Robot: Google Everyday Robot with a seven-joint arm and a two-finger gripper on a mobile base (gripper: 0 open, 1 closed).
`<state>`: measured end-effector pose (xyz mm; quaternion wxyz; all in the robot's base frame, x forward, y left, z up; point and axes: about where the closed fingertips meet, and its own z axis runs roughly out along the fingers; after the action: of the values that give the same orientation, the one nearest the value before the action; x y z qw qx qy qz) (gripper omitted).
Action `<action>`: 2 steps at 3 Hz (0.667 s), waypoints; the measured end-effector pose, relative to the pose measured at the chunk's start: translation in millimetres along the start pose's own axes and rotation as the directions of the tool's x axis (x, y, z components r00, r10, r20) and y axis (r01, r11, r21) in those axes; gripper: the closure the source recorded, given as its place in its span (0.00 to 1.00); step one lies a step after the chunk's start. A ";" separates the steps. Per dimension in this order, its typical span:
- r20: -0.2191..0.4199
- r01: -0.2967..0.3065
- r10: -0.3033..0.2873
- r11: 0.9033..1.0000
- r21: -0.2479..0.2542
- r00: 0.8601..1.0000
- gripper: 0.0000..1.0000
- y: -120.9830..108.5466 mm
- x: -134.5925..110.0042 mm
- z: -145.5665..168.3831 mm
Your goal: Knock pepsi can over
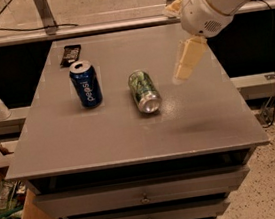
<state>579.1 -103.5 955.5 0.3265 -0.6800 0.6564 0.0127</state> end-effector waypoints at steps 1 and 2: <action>-0.022 -0.004 0.003 0.999 -0.047 1.000 0.00 16.7 0.4 -31.6; -0.022 -0.004 0.003 0.999 -0.047 1.000 0.00 16.7 0.4 -31.6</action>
Offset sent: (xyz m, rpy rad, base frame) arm -0.0213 -0.0116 0.0158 -0.0172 0.0302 0.0037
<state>551.1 -117.2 973.1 0.3033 -0.6864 0.6606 0.0214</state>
